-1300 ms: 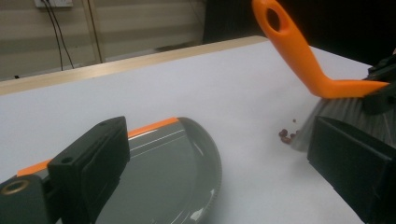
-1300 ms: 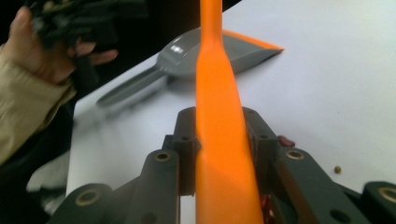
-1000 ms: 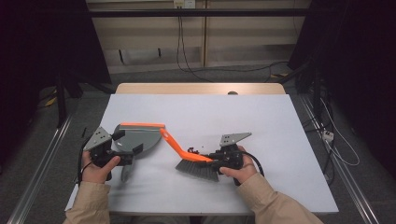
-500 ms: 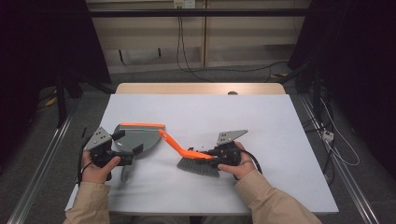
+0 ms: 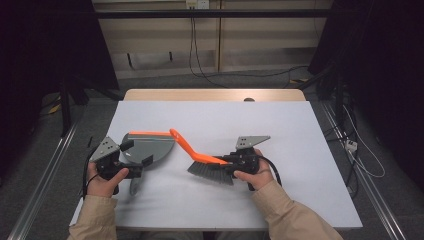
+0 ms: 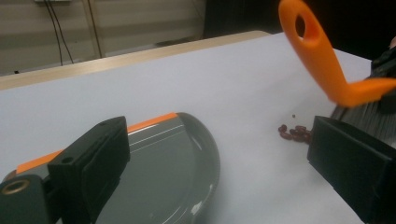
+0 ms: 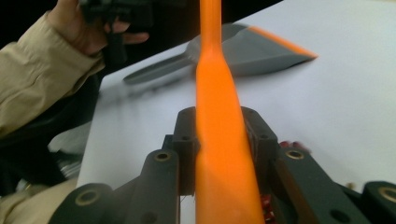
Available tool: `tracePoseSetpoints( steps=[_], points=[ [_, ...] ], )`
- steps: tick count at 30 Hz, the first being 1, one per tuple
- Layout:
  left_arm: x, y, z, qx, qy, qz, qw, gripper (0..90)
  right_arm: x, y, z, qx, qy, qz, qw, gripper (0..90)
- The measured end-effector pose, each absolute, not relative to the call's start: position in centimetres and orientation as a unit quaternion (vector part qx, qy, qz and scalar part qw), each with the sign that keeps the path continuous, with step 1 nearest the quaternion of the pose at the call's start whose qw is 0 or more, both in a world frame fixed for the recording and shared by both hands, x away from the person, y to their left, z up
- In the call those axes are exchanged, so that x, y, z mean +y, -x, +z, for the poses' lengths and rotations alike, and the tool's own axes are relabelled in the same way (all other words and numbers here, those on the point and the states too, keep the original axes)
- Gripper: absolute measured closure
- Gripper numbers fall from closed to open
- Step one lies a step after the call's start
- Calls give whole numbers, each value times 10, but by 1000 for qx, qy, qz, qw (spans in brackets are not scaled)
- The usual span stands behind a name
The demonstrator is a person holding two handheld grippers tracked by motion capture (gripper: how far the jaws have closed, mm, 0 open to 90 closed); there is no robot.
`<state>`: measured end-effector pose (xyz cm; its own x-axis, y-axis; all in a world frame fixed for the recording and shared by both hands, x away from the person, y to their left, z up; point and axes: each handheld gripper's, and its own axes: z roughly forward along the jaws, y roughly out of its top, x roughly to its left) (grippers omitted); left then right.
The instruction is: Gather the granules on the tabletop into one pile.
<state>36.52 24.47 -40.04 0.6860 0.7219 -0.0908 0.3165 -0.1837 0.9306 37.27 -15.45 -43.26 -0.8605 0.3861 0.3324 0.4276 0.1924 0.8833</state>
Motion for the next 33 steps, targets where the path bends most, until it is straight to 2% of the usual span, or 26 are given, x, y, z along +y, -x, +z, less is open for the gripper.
tracePoseSetpoints(
  steps=[6,12,26,33],
  points=[
    [247,-364,-400,347,-746,191,535,58,-170,-377,-420,-764,290,-574,-57,710],
    [247,-364,-401,350,-746,188,534,59,-178,-385,-428,-782,300,-530,-128,710],
    [251,-367,-405,356,-744,183,535,58,-165,-440,-445,-792,248,-541,-139,710],
    [251,-367,-405,357,-745,183,532,58,-154,-443,-451,-807,215,-533,-133,709]
  ],
)
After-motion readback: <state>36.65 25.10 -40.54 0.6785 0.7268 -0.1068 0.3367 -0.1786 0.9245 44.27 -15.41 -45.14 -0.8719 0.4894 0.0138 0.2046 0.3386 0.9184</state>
